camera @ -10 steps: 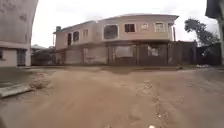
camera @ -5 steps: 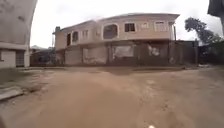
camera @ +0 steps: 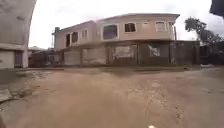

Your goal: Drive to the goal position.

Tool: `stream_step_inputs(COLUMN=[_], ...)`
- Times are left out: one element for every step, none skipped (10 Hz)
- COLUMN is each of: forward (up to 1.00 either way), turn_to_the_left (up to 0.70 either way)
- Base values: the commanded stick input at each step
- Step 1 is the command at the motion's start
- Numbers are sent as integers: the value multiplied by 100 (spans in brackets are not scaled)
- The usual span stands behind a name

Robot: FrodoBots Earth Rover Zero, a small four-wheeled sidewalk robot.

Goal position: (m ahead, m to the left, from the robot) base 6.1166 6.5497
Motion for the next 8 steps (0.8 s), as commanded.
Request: stream_step_inputs(forward=[50,50,50,50,50,50,50,50], turn_to_the_left=[0,0,0,0,0,0,0,0])
